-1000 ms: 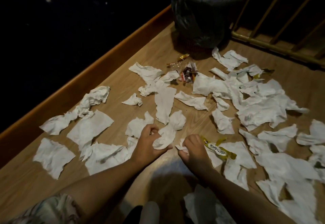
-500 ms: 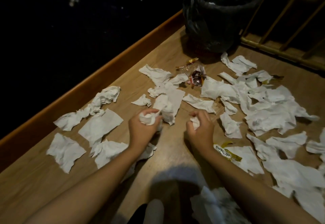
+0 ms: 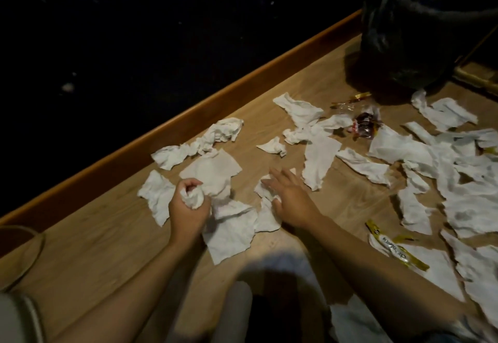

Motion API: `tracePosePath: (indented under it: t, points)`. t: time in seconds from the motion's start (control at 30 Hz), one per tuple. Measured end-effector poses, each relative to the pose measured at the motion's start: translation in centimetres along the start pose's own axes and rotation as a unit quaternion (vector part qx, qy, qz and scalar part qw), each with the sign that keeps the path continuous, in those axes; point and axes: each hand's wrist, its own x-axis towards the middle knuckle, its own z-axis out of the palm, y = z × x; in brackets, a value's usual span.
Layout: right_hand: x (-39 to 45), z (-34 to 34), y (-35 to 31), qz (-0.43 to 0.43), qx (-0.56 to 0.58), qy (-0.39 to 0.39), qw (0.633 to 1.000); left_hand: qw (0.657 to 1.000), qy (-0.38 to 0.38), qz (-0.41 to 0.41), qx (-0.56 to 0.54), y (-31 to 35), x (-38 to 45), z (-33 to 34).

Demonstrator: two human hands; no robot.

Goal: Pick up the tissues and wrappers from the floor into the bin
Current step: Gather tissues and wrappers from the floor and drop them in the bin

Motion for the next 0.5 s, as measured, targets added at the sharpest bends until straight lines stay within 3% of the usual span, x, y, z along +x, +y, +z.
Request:
tracePosePath:
  t: [0.07, 0.17, 0.33, 0.43, 0.5]
  points:
    - [-0.4, 1.0, 0.0, 0.008, 0.008, -0.018, 1.0, 0.999, -0.028, -0.019, 0.024, -2.0, -0.8, -0.9]
    - [-1.6, 2.2, 0.1, 0.0, 0.019, -0.013, 1.0, 0.989, -0.056, 0.027, 0.131, -4.3, -1.5, -1.5]
    - [-3.7, 3.9, 0.8, -0.033, -0.026, -0.025, 0.999, 0.931, -0.187, 0.142, 0.279, -6.7, -1.7, -0.4]
    - [-5.6, 4.5, 1.6, -0.037, -0.029, 0.023, 0.999, 0.893, -0.251, 0.19, 0.32, -7.6, -1.6, 0.7]
    - [-6.8, 4.6, 2.4, -0.046, -0.008, 0.066, 0.997, 0.9, -0.267, 0.156, 0.307, -7.6, -1.6, 1.4]
